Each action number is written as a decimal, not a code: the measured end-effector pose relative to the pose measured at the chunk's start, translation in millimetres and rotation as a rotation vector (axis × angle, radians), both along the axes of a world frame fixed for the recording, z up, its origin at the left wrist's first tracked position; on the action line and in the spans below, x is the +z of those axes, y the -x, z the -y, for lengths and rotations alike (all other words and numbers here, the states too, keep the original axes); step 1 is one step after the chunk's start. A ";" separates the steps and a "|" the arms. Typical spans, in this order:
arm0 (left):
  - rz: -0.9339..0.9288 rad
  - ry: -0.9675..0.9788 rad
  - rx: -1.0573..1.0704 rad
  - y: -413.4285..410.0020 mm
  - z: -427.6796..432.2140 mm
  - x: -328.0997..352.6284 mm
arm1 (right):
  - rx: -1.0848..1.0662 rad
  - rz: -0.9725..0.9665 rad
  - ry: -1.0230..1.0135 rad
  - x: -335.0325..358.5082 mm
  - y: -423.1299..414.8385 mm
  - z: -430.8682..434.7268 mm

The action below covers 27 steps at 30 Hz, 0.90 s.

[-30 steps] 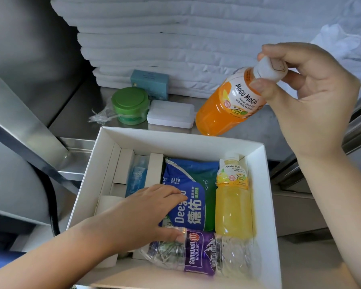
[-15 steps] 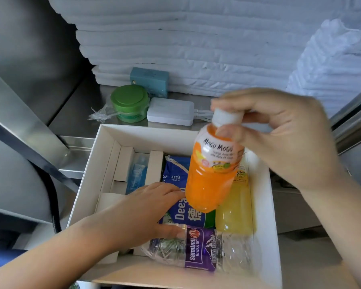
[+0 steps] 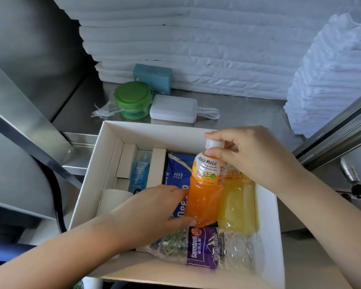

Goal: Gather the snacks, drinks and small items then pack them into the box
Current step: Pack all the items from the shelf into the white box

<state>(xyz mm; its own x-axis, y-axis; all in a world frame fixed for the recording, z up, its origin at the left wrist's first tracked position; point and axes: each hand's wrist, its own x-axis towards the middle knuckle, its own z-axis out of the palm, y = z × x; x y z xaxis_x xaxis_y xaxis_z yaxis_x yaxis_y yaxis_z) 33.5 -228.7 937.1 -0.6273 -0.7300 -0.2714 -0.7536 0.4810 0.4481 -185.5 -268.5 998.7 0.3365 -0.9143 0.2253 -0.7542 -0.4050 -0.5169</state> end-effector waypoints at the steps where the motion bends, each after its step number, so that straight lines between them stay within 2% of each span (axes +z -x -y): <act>1: -0.002 -0.025 0.015 1.9 -0.9 -0.2 | 0.009 -0.057 0.037 -0.7 -0.3 0.0; 6: -0.037 -0.050 0.075 7.9 -3.1 -3.3 | 0.036 -0.240 0.228 -3.3 -2.1 -3.5; 12: -0.055 -0.110 0.156 10.1 -4.5 -3.1 | 0.064 -0.295 0.313 -8.5 -3.5 -7.8; 20: -0.006 -0.148 0.115 11.7 -2.7 -1.0 | 0.155 -0.351 0.266 -12.9 -2.4 -9.4; 22: 0.007 -0.094 0.107 10.4 -2.3 0.9 | 0.158 -0.342 0.255 -10.8 -2.2 -8.8; 27: -0.061 0.093 0.035 12.1 -4.0 8.1 | 0.197 -0.378 0.083 -6.8 4.7 -10.5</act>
<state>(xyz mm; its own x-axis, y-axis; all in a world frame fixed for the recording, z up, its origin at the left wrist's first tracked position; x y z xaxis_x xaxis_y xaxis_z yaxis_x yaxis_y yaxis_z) 21.4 -224.6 945.1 -0.6143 -0.7720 -0.1634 -0.7433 0.4966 0.4482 -190.3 -257.9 991.9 0.5758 -0.8083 0.1227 -0.7883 -0.5887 -0.1787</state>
